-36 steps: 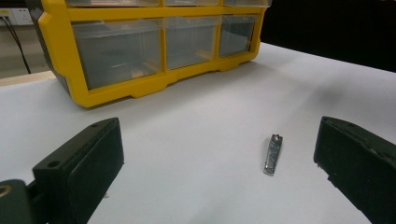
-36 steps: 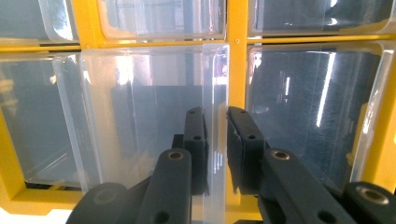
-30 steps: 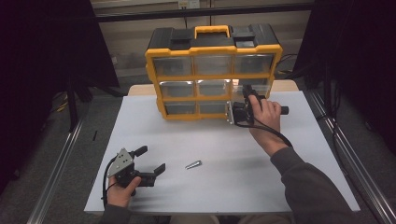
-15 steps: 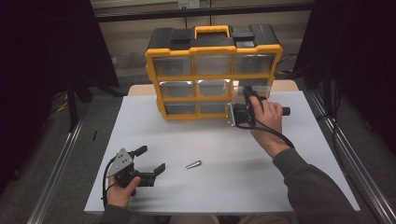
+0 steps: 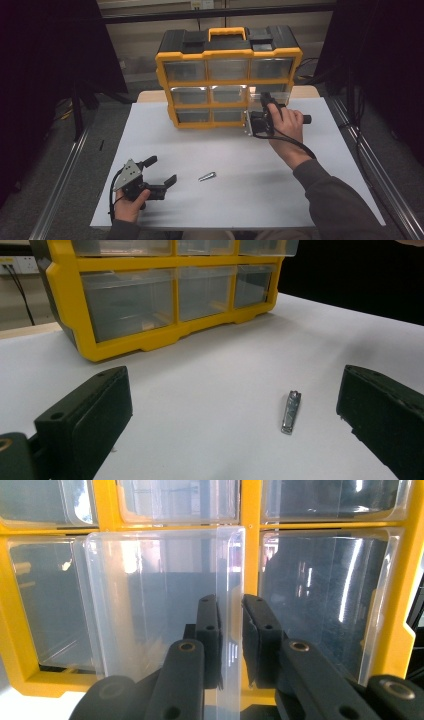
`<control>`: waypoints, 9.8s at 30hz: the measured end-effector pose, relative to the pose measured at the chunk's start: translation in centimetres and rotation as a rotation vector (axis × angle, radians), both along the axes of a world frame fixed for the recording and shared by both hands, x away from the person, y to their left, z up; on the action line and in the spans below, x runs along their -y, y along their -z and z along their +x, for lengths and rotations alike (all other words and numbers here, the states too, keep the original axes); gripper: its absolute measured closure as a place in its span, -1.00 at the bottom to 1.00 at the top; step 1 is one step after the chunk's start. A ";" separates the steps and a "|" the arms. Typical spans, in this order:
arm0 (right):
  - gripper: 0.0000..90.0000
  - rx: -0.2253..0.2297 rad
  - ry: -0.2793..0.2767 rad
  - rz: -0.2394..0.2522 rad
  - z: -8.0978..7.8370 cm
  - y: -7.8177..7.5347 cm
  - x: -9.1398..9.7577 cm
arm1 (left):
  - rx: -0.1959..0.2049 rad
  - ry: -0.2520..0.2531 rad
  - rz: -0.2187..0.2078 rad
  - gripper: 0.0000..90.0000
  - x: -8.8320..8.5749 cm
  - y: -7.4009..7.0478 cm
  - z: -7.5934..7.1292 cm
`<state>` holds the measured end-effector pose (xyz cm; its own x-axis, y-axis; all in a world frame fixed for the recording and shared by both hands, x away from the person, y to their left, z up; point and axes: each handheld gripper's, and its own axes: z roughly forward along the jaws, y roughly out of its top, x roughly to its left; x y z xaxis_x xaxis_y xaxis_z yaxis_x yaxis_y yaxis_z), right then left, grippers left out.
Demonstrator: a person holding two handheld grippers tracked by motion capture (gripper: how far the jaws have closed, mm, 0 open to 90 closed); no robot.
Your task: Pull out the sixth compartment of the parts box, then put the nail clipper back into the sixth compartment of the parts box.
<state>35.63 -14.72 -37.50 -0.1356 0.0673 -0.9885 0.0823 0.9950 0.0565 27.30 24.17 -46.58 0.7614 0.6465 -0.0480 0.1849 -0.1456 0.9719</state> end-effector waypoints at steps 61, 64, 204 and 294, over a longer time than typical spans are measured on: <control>0.74 -0.025 -0.025 -0.011 -1.7 0.1 0.1 | 0.020 -0.007 -0.028 -0.97 0.0 -0.1 -0.1; 0.74 -0.025 -0.030 -0.008 -1.8 0.1 0.2 | 0.021 -0.005 -0.027 -0.97 0.0 -0.1 -0.1; -0.56 -0.081 -0.072 1.051 -8.0 2.1 2.1 | 0.021 -0.024 0.010 -0.97 0.0 -0.1 -0.3; -0.84 -0.871 -0.277 1.260 -5.5 9.5 -5.7 | 0.010 -0.025 0.001 -0.97 -0.2 0.0 -0.5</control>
